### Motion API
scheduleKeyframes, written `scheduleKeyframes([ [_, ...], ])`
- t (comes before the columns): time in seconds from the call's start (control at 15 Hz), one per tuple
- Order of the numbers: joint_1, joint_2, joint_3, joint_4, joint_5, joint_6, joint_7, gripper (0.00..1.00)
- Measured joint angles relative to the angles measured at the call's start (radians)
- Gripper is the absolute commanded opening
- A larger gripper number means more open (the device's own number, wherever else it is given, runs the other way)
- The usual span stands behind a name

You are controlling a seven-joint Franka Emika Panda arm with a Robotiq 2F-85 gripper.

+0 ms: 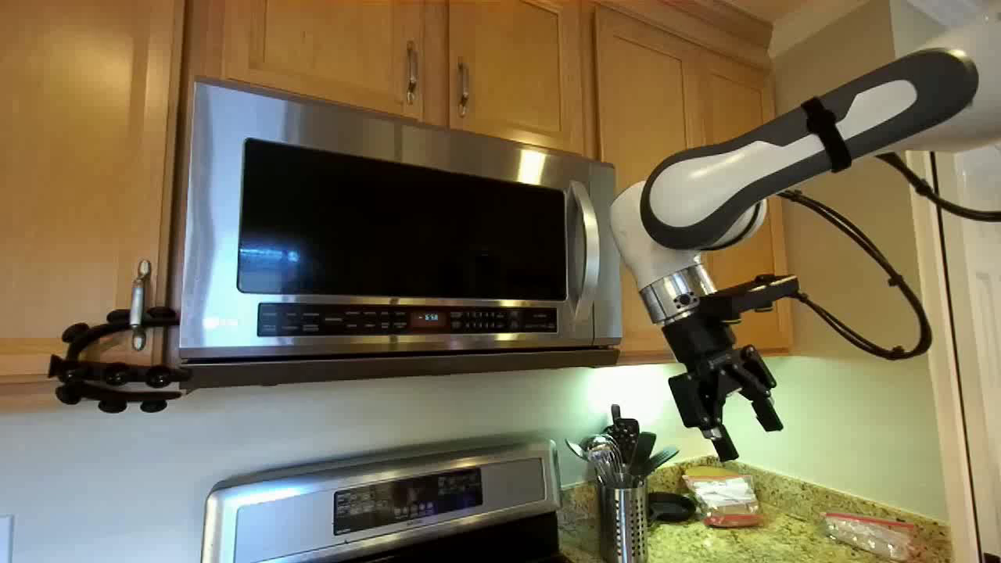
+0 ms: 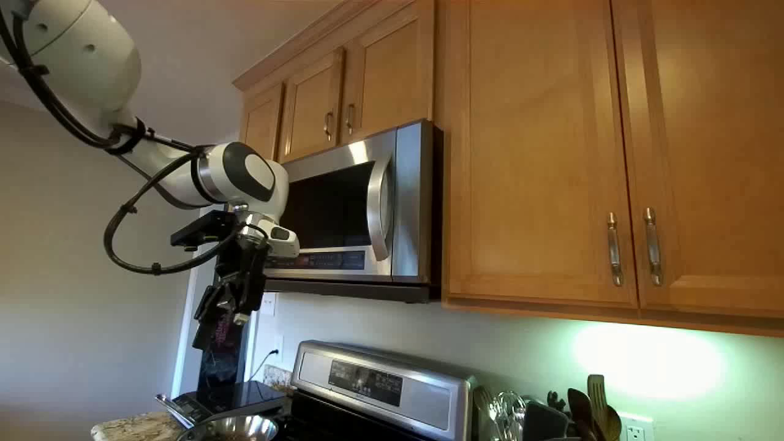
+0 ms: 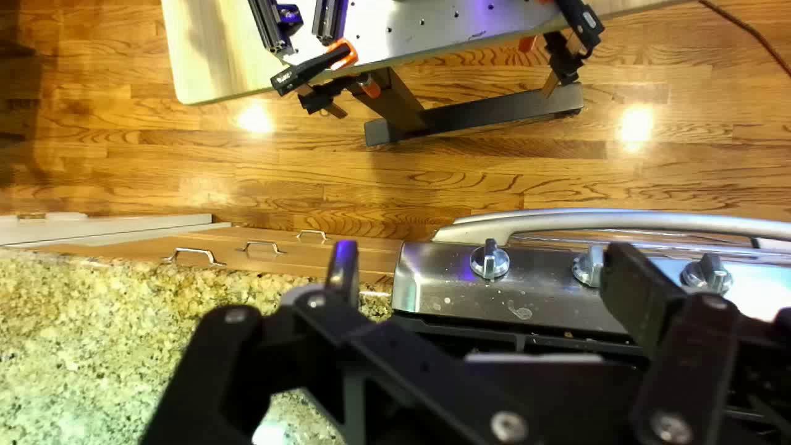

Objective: Open the microwave door

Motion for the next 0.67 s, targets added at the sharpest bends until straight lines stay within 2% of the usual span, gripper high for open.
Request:
scheduleKeyframes([
  [0.67, 0.001, 0.0, -0.002, 0.0, -0.002, 0.019, 0.0, 1.0],
])
